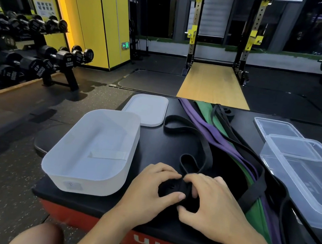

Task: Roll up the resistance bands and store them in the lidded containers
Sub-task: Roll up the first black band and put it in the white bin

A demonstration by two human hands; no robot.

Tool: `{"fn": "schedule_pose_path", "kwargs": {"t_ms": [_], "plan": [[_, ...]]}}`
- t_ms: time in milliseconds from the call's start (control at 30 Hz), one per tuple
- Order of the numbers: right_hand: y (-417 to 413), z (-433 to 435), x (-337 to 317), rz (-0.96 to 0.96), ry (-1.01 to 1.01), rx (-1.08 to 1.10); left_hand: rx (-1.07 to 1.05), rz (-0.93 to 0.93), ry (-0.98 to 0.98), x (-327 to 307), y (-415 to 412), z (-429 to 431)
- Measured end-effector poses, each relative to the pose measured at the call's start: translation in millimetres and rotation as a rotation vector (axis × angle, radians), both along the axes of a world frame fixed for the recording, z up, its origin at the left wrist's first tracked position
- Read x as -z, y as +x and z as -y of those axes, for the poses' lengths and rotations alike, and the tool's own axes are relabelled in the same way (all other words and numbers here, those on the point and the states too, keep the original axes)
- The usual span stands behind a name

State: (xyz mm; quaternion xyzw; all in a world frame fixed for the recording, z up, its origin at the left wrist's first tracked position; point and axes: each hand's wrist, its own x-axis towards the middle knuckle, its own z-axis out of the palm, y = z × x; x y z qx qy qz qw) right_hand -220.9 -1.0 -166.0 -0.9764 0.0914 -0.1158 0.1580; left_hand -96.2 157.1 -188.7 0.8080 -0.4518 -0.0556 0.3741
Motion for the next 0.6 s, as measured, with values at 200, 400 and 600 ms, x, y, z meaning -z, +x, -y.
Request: {"fn": "schedule_pose_path", "kwargs": {"t_ms": [200,400,600], "plan": [[1.3,1.4,-1.4,-0.053,-0.014,-0.052,0.043,-0.084,-0.055,-2.7,-1.1,-1.9],[5.1,5.6,5.5,-0.092,-0.017,-0.053,0.089,-0.151,-0.094,-5.5,-1.0,-3.5],[2.2,4.2,0.2,-0.069,0.01,-0.009,0.073,-0.069,-0.05,-2.7,-4.8,-2.9]]}}
